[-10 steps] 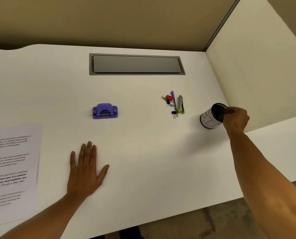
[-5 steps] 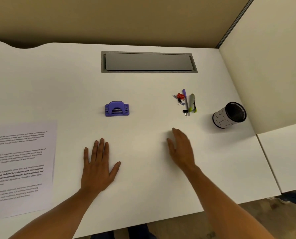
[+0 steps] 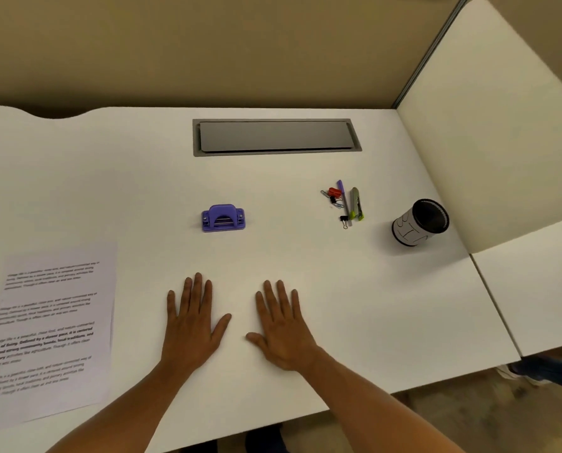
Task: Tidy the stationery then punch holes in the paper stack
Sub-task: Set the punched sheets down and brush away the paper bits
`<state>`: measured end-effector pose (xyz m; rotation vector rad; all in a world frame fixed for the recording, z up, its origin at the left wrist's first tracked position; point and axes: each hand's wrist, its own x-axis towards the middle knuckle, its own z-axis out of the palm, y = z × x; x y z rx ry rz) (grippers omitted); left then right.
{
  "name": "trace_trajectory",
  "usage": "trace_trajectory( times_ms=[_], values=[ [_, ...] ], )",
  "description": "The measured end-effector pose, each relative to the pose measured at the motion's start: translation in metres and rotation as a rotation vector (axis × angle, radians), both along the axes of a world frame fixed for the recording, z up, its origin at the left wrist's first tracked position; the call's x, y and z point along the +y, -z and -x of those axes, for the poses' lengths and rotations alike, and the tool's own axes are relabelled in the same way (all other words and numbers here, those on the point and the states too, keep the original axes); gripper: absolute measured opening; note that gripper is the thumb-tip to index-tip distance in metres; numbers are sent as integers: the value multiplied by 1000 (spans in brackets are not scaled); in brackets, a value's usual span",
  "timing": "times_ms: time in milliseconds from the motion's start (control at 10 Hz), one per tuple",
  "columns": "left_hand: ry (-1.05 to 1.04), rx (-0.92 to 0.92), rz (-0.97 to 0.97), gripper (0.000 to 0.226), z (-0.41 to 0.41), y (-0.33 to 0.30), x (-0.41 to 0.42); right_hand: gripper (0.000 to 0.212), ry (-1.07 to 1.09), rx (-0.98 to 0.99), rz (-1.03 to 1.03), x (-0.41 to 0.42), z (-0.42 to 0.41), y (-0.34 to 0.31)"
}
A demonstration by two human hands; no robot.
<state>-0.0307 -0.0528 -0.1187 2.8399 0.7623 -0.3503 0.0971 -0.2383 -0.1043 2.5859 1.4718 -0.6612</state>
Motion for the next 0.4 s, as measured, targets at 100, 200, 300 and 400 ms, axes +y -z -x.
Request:
trace_trajectory(
  times_ms=[100,200,300,400],
  values=[
    [81,32,49,80,15,-4,-8,87,-35,26,34,-12,19,-5],
    [119,97,71,78,37,-20,-16,85,-49,49,90,-18,30,-17],
    [106,140,83,75,42,-35,-21,81,-44,77,111,-14,32,-25],
    [81,244,218,70,31,-43,-18,71,3,209,92,-9,20,-44]
  ],
)
